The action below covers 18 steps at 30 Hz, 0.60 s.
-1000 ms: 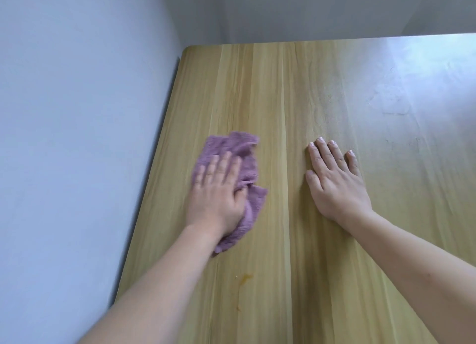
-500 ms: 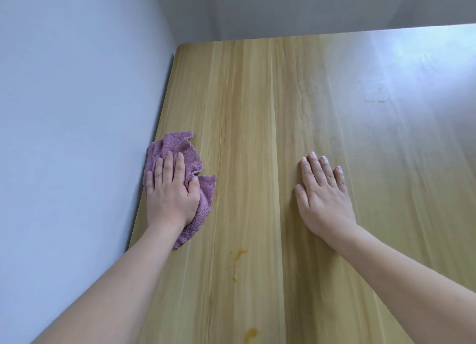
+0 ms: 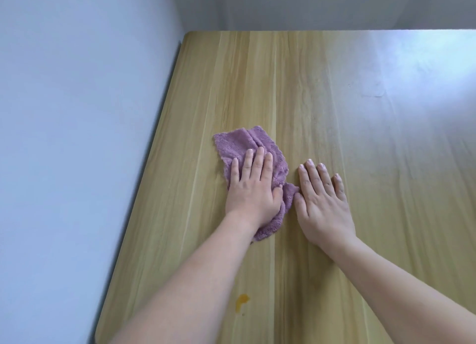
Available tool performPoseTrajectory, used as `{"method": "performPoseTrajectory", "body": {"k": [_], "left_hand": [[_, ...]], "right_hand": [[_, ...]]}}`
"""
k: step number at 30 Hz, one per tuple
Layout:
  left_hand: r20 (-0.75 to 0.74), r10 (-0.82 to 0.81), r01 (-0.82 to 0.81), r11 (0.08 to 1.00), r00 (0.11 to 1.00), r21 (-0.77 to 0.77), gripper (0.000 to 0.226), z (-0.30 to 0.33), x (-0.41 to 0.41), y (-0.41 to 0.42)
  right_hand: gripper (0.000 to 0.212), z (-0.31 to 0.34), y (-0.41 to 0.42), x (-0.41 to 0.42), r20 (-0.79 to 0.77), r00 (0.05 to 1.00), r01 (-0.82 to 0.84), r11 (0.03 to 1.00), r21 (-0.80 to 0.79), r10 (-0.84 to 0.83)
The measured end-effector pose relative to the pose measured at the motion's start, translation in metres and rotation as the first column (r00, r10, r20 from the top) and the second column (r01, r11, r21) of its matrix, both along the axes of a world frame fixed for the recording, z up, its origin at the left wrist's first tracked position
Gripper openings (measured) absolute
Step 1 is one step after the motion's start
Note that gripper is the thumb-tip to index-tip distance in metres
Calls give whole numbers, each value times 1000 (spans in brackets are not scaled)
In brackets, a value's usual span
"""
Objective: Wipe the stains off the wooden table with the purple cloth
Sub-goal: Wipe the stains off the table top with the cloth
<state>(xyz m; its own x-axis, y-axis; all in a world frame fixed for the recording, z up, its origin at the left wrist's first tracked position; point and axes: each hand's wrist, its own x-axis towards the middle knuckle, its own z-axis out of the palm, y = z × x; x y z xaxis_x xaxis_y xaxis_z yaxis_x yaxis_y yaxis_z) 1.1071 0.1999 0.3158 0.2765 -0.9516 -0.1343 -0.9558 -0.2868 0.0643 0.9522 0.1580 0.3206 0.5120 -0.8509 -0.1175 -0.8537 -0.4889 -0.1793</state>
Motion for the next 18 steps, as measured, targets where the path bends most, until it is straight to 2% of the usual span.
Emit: {"method": "performPoseTrajectory", "body": {"k": [2,4,10,14,16,18], "left_hand": [[19,-107,107,994,994,-1,74,2,26,12],[13,-94,94,996,996,-2,72,1,59,31],[1,274,-273,961,962,-51,73,5,134,109],[-10,511,-510,856,859,-84,69,4,87,95],[-20,483,-483,871,875,-89,69,4,34,81],[-23,335,-335,938,942,-89,71,1,-18,73]], "right_hand": [[66,0,-1,0,-13,1000,-7,1000,-3,7],[66,-1,-1,-2,-24,1000,-7,1000,-2,6],[63,-2,1,-2,-19,1000,-2,1000,-7,2],[62,-4,1,-3,-15,1000,-3,1000,-18,2],[62,-4,1,-4,-15,1000,0,1000,-21,0],[62,-4,1,-3,-11,1000,3,1000,-21,-4]]}}
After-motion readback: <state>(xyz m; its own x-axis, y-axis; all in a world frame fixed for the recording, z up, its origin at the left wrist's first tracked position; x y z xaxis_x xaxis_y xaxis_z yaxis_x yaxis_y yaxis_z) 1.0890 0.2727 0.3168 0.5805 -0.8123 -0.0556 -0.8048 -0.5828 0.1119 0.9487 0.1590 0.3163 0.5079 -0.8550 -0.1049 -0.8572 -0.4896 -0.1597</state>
